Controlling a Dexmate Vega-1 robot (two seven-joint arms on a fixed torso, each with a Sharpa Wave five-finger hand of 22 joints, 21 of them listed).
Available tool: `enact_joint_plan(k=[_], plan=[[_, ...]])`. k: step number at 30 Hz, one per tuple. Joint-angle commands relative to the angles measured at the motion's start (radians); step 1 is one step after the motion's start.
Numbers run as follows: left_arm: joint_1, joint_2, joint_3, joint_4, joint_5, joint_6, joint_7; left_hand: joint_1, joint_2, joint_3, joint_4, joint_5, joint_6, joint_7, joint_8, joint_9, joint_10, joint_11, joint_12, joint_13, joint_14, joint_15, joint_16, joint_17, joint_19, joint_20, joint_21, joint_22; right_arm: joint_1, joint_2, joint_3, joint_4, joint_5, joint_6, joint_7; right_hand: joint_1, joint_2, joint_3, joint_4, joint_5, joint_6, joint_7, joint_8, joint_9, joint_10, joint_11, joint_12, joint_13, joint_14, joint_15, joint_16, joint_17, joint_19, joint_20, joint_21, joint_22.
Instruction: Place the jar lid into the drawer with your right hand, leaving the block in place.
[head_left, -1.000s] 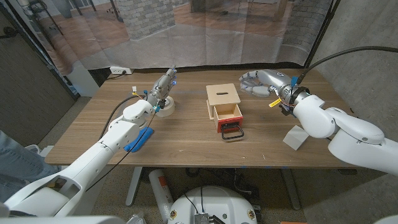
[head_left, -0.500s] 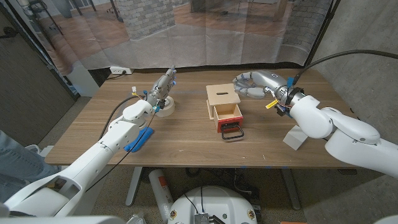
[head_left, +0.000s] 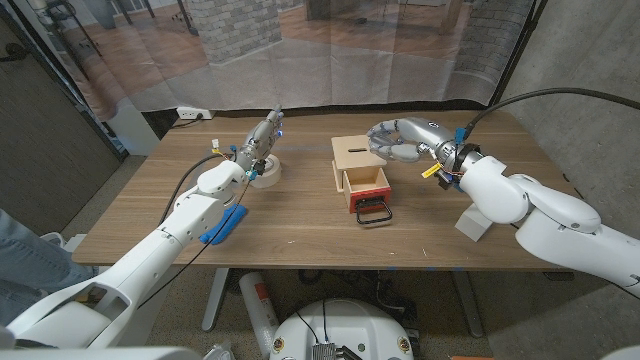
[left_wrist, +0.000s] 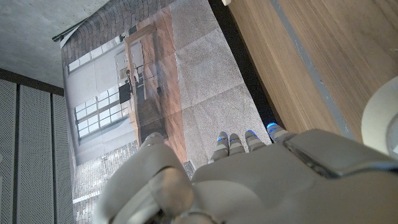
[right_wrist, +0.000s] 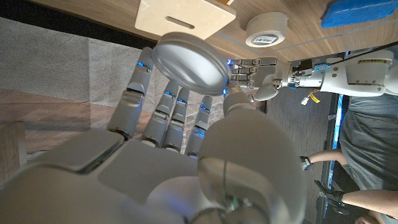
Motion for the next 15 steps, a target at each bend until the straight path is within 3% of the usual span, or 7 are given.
enact_joint_plan(k=[1,15], plan=[[0.004,0.0,0.001,-0.002,0.005,-0.006,0.004,0.009,0.003,-0.004,-0.001,-0.003,0.002,-0.005,-0.002,0.005,-0.001,0.0,0.0,0.002,-0.034,-0.004,0.001,0.001,-0.132,-0.001,0.003,0.003,0.025,0.043,-0.026,0.033,-0.01,0.048,0.022,0.012,0.002,0.007,0.003,0.008,0.01,-0.003,0.0,0.001,0.008,-0.001,0.002,0.004,0.007,-0.062,0.005,0.002,0.024,-0.021,0.002,0.004],[0.009,0.004,-0.003,-0.006,0.002,-0.004,0.005,0.01,0.004,-0.006,-0.001,-0.003,0.002,-0.005,-0.002,0.005,-0.002,0.001,0.0,0.002,-0.034,-0.003,0.001,0.001,-0.133,-0.001,0.003,0.003,0.05,0.071,-0.055,0.057,-0.015,0.063,0.057,0.013,0.003,0.008,0.003,0.008,0.014,-0.002,0.0,0.002,0.013,-0.001,0.003,0.004,0.011,-0.062,0.006,0.002,0.025,-0.023,0.002,0.004]])
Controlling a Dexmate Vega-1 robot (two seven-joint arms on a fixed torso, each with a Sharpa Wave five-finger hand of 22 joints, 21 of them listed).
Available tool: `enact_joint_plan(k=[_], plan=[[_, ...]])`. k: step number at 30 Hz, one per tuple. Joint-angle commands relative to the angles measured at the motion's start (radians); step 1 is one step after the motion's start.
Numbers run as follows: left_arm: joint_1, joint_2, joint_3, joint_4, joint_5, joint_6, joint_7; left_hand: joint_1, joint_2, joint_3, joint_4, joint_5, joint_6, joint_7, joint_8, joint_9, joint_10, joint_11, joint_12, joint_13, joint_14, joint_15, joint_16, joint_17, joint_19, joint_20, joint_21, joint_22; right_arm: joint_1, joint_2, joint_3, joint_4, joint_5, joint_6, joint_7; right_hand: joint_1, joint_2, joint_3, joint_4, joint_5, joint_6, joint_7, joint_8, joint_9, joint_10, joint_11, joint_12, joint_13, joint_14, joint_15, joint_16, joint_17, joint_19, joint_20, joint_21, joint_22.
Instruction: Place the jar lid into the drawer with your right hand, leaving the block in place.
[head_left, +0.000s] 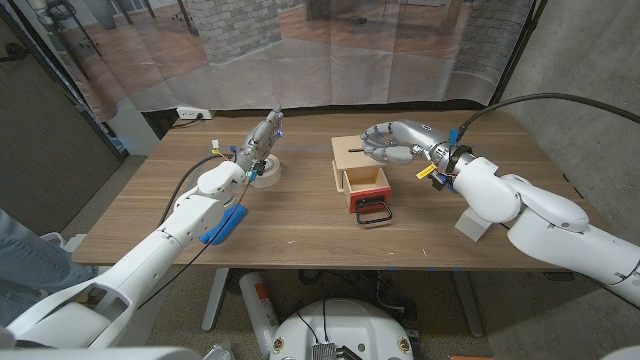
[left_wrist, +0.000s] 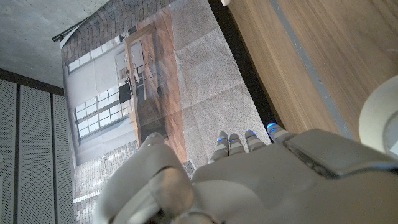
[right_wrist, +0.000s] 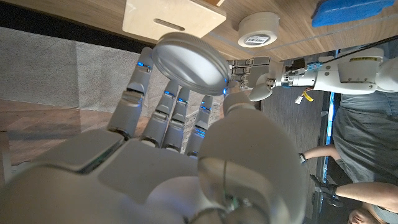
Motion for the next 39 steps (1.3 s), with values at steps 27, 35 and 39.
enact_joint_plan(k=[27,35,39], plan=[[0.004,0.009,-0.001,-0.011,0.001,0.011,0.003,0.012,0.006,-0.009,-0.001,-0.004,0.003,-0.005,-0.002,0.005,-0.001,0.002,0.001,0.002,-0.034,-0.004,0.001,0.001,-0.134,-0.001,0.003,0.003,0.042,0.06,-0.065,0.076,0.02,0.034,0.054,0.017,0.006,0.011,-0.002,0.011,0.017,0.004,-0.001,0.004,0.021,-0.004,0.004,0.001,0.025,-0.068,0.008,0.002,0.028,-0.025,0.003,0.005],[-0.008,0.0,0.007,0.004,0.003,0.011,-0.004,0.012,0.006,-0.011,-0.001,-0.004,0.002,-0.006,-0.003,0.005,-0.001,0.0,0.001,0.002,-0.034,-0.004,0.001,0.001,-0.133,-0.002,0.003,0.003,0.055,0.062,-0.082,0.093,0.034,0.046,0.074,0.015,0.006,0.011,0.0,0.011,0.019,0.004,-0.002,0.004,0.023,-0.002,0.003,0.001,0.027,-0.068,0.007,0.002,0.029,-0.027,0.004,0.005],[-0.011,-0.003,0.01,0.009,0.006,0.008,-0.005,0.012,0.007,-0.011,-0.001,-0.005,0.003,-0.006,-0.002,0.005,-0.001,0.001,0.001,0.002,-0.035,-0.004,0.001,0.001,-0.133,-0.002,0.003,0.003,0.068,0.068,-0.096,0.104,0.039,0.051,0.088,0.016,0.008,0.012,0.0,0.011,0.019,0.004,-0.003,0.004,0.022,-0.004,0.002,0.002,0.027,-0.067,0.007,0.002,0.029,-0.027,0.003,0.006]])
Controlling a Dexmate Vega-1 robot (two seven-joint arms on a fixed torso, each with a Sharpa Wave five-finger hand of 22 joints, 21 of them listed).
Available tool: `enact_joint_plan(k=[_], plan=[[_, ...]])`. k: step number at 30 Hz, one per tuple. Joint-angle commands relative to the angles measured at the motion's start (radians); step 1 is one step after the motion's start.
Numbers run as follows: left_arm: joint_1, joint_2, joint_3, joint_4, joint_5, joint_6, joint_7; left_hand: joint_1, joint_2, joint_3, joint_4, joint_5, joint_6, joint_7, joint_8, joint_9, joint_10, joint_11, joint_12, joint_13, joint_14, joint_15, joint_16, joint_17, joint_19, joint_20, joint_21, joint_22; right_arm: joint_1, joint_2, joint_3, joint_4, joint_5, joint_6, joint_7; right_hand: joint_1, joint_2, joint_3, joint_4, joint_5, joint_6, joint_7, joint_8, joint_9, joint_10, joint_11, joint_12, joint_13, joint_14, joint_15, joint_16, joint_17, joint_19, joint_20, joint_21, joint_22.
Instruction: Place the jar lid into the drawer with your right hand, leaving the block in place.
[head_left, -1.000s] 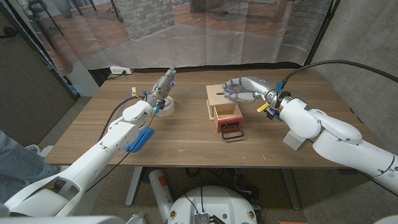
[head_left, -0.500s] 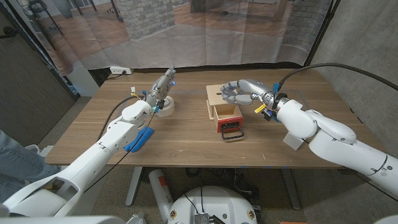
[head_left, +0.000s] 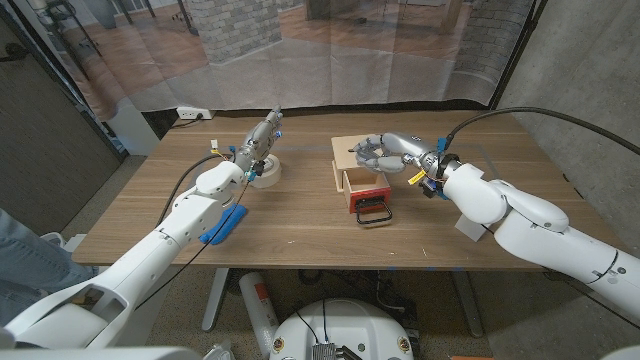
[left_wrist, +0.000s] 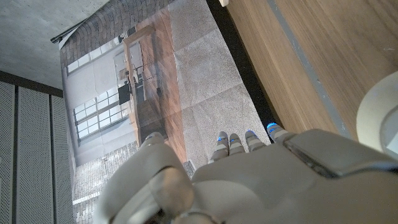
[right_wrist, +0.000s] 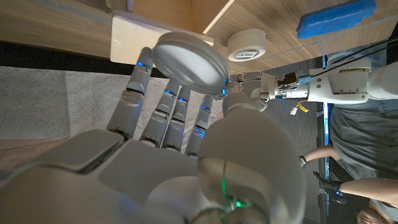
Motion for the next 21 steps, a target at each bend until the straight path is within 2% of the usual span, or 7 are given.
enact_joint_plan(k=[1,21], plan=[[-0.012,-0.01,0.009,0.018,0.005,-0.003,-0.008,0.008,0.003,-0.004,0.0,-0.005,0.0,-0.002,-0.002,0.005,-0.001,0.002,0.001,0.002,-0.034,-0.003,0.001,0.002,-0.134,-0.001,0.003,0.003,0.026,0.01,-0.032,0.027,0.017,0.015,0.034,0.012,0.004,0.008,0.003,0.005,0.007,0.002,-0.003,0.004,0.007,0.002,0.002,0.002,0.007,-0.066,0.007,0.002,0.026,-0.03,0.005,0.005],[-0.011,-0.011,0.009,0.022,0.003,0.001,-0.005,0.009,0.004,-0.007,0.0,-0.005,0.0,-0.003,-0.002,0.005,-0.001,0.003,0.001,0.002,-0.034,-0.004,0.001,0.002,-0.133,-0.001,0.004,0.003,0.064,0.025,-0.063,0.066,0.043,0.032,0.064,0.009,0.007,0.009,0.006,0.006,0.007,0.002,-0.005,0.005,0.007,0.003,0.0,0.003,0.009,-0.066,0.006,0.003,0.025,-0.033,0.004,0.006]])
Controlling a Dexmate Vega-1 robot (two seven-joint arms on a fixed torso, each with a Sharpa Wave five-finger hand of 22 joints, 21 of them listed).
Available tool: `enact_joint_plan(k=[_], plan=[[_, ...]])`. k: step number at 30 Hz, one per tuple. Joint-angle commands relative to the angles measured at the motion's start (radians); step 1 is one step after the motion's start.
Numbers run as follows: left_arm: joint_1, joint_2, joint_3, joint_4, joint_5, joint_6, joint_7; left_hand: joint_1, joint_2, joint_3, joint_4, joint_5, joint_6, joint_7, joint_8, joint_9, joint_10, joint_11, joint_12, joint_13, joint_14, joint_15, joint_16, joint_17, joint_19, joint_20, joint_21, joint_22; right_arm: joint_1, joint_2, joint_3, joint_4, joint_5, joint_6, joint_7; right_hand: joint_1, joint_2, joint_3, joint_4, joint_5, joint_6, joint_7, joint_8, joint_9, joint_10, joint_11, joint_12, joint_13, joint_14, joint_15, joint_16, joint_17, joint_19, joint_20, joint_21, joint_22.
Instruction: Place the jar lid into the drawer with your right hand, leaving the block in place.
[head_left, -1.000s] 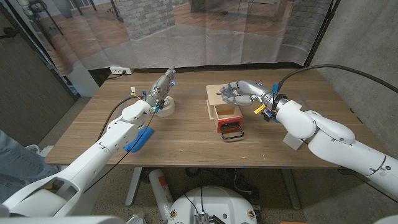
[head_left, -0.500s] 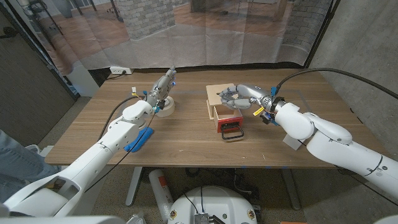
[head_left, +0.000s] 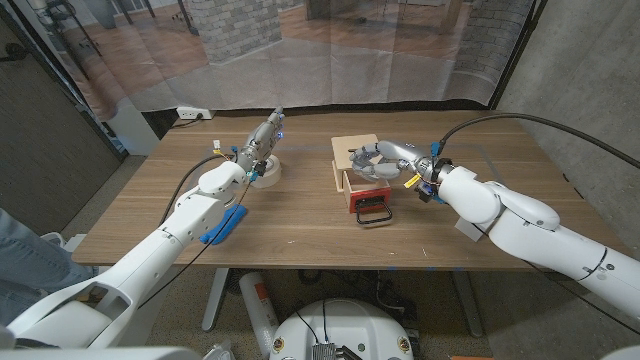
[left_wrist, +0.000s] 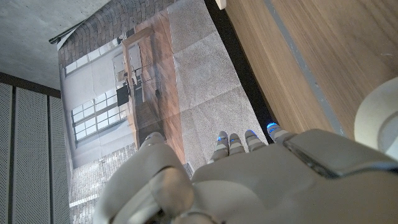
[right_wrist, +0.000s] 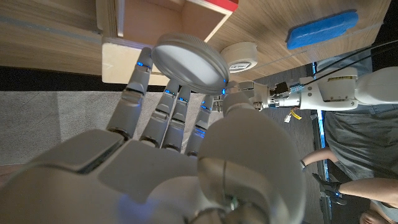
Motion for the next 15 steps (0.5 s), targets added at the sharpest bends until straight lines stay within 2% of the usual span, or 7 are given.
enact_joint_plan(k=[1,15], plan=[[-0.002,-0.004,0.002,0.006,0.0,0.001,0.001,0.009,0.004,-0.002,0.001,-0.005,-0.001,-0.003,-0.002,0.005,-0.001,0.003,0.001,0.002,-0.034,-0.004,0.001,0.002,-0.133,-0.001,0.004,0.003,0.028,0.009,-0.023,0.025,0.012,0.008,0.023,0.009,0.007,0.005,0.003,0.007,0.007,0.002,-0.006,0.006,0.007,0.003,0.0,0.003,0.009,-0.065,0.006,0.003,0.028,-0.03,0.008,0.001],[-0.009,-0.01,0.007,0.021,-0.001,-0.001,-0.006,0.01,0.005,-0.004,0.001,-0.006,0.001,-0.001,-0.002,0.005,-0.001,0.001,0.001,0.002,-0.034,-0.003,0.001,0.002,-0.134,-0.002,0.003,0.003,0.05,0.015,-0.043,0.042,0.017,-0.005,0.041,0.008,0.006,0.007,0.002,0.008,0.008,0.002,-0.008,0.007,0.007,0.005,-0.002,0.003,0.009,-0.059,0.004,0.003,0.029,-0.032,0.008,0.001]])
